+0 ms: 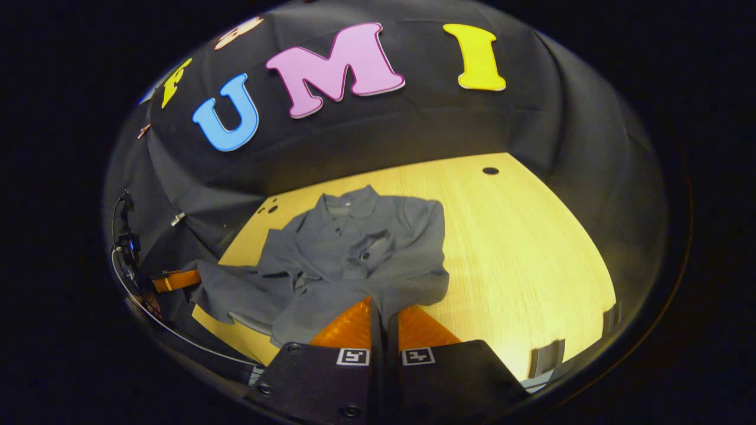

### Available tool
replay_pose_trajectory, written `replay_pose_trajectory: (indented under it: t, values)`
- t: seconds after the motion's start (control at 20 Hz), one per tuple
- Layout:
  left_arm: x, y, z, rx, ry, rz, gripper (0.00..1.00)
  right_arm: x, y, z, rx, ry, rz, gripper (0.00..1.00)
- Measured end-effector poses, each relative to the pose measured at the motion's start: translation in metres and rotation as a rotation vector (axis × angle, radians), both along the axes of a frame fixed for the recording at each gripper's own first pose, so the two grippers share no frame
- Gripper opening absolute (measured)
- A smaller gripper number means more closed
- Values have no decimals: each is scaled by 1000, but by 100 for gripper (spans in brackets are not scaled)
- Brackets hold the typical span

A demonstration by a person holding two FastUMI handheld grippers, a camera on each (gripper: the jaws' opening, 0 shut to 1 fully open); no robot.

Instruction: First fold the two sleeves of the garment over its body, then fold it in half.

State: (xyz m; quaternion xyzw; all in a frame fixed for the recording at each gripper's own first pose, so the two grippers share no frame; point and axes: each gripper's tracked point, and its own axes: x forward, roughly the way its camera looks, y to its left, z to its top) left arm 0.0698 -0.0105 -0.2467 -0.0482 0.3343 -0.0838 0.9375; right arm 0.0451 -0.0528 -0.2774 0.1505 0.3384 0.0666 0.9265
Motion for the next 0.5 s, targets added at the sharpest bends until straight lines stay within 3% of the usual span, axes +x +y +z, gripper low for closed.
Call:
replay_pose_trajectory:
  t: [0.5]
  values:
    - [112, 7, 36, -19, -124, 68, 6, 108, -10, 29, -6, -107, -21, 5]
